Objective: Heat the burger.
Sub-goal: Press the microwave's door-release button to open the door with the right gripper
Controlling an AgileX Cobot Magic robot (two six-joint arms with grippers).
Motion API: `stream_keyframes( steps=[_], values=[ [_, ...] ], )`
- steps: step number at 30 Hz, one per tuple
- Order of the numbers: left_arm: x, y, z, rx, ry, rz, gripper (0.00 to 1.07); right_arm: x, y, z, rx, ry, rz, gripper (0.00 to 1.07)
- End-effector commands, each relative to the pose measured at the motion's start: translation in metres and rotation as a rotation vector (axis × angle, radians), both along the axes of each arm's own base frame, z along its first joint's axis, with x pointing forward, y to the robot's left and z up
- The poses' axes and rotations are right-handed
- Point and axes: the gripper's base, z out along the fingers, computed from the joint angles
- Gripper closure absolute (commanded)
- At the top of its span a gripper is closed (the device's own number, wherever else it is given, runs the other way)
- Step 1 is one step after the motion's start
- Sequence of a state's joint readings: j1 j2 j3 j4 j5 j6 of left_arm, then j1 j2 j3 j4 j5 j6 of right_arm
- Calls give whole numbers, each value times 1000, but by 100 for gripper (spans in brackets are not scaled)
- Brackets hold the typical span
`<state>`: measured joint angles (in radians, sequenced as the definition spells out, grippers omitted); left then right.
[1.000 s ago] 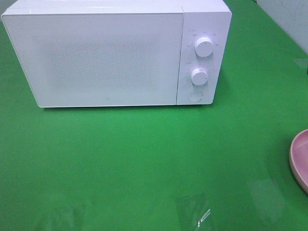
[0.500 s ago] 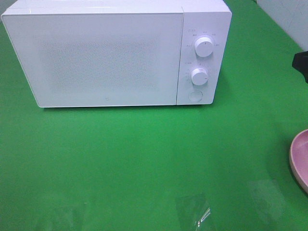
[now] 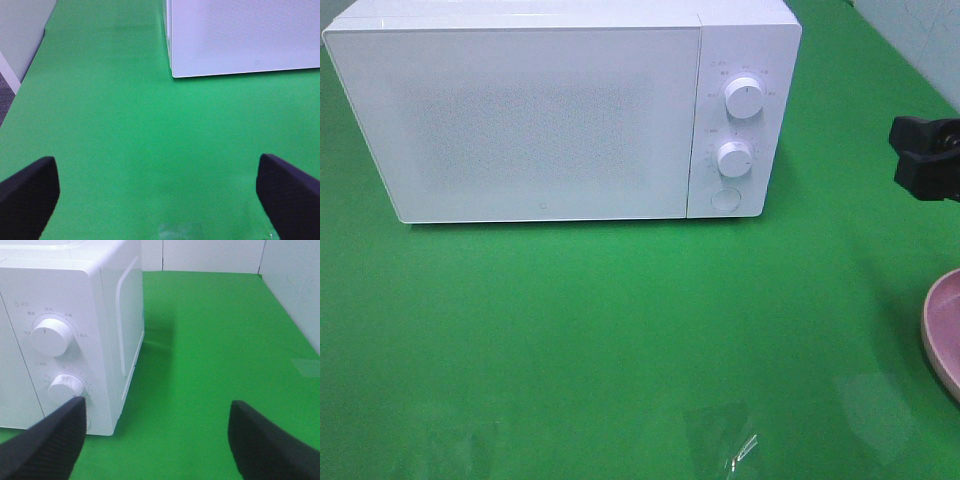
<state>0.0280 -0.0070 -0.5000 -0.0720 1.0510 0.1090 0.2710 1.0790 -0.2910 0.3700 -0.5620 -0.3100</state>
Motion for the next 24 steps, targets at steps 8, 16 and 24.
stream_keyframes(
  steps=[8, 16, 24],
  values=[
    [-2, -1, 0, -8, -32, -2, 7, 8, 28, -17, -23, -30, -61, 31],
    [-2, -1, 0, -8, -32, -2, 7, 3, 59, -42, -42, -17, -101, 31],
    [-2, -1, 0, -8, -32, -2, 7, 6, 98, -54, -61, 6, -41, 31]
  ],
)
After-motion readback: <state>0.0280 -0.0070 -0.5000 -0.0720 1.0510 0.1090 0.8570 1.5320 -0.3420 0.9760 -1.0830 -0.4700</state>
